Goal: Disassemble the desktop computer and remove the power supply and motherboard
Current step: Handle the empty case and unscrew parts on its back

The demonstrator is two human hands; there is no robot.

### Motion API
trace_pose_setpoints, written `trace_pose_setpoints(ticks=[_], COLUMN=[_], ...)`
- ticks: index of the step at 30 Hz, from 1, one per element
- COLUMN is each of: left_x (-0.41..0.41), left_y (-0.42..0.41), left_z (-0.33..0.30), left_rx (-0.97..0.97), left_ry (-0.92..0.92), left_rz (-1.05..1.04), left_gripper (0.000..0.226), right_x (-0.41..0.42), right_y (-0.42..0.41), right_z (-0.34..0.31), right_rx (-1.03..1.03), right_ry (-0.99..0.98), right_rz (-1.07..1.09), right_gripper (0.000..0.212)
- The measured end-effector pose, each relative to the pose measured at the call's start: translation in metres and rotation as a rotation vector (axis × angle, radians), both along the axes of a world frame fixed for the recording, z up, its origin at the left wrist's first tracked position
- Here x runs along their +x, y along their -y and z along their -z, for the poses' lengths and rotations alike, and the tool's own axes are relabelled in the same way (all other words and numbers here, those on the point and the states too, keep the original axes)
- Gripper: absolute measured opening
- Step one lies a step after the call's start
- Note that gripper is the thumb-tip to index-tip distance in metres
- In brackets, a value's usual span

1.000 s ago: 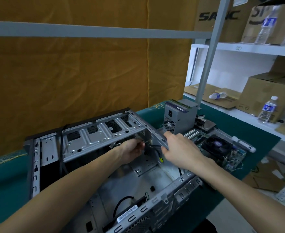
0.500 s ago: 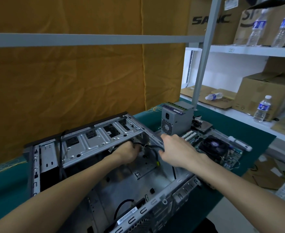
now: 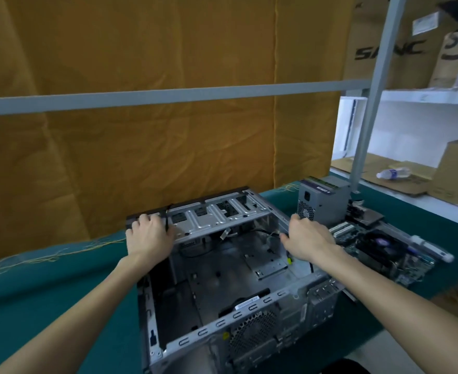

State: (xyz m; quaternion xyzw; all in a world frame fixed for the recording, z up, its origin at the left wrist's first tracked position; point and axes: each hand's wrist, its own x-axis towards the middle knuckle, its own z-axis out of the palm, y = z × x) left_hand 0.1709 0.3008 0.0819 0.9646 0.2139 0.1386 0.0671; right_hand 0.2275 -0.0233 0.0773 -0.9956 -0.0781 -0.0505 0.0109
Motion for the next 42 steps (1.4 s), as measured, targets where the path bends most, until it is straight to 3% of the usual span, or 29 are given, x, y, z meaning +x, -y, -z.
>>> trace_pose_setpoints(ticks=[5,9,12,15,17,20,22,25,29,31,33,36,42], left_x=[0.0,-0.018,-0.039,-0.041,-0.036,-0.027,-0.02,-0.006,0.021,0.036,0.049,0.07,0.108], left_y=[0.008,0.019,0.038,0.057,0.068,0.074,0.077,0.084,0.097,0.108,0.119,0.129,0.128], left_z=[-0.002,-0.013,-0.024,-0.035,-0.043,-0.051,-0.052,-0.049,-0.028,-0.007,0.017,0.044,0.071], left_rx=[-0.124,-0.519,-0.563,-0.598,-0.583,-0.563,-0.574,-0.628,-0.551,-0.403,-0.237,-0.127,-0.105], left_ry=[0.057,0.17,0.114,0.06,0.036,0.053,0.048,0.008,-0.05,-0.143,-0.258,-0.315,-0.269], left_rz=[0.104,0.373,0.684,0.833,0.877,0.934,0.958,0.996,0.953,0.929,0.891,0.858,0.872], left_gripper=[0.023,0.019,0.022,0.024,0.025,0.026,0.027,0.026,0.024,0.024,0.029,0.038,0.029], right_x=[-0.003,-0.001,-0.001,-0.007,-0.011,-0.018,-0.021,-0.028,-0.032,-0.03,-0.025,-0.019,0.0], right_y=[0.003,0.001,-0.002,-0.015,-0.027,-0.029,-0.024,-0.02,-0.01,-0.003,-0.003,-0.016,-0.033], right_z=[0.001,0.002,-0.002,-0.013,-0.019,-0.029,-0.035,-0.033,-0.017,-0.011,-0.009,-0.004,0.016], right_rx=[0.038,0.133,0.263,0.272,0.283,0.477,0.598,0.741,0.9,0.757,0.488,0.21,0.142], right_ry=[0.029,0.1,0.297,0.27,0.255,0.329,0.26,0.012,-0.346,-0.478,-0.552,-0.627,-0.678], right_rz=[-0.042,-0.072,-0.291,-0.565,-0.651,-0.662,-0.633,-0.616,-0.462,-0.371,-0.292,-0.178,0.02], right_gripper=[0.04,0.049,0.069,0.082,0.07,0.049,0.044,0.007,0.025,0.025,0.025,0.021,0.014])
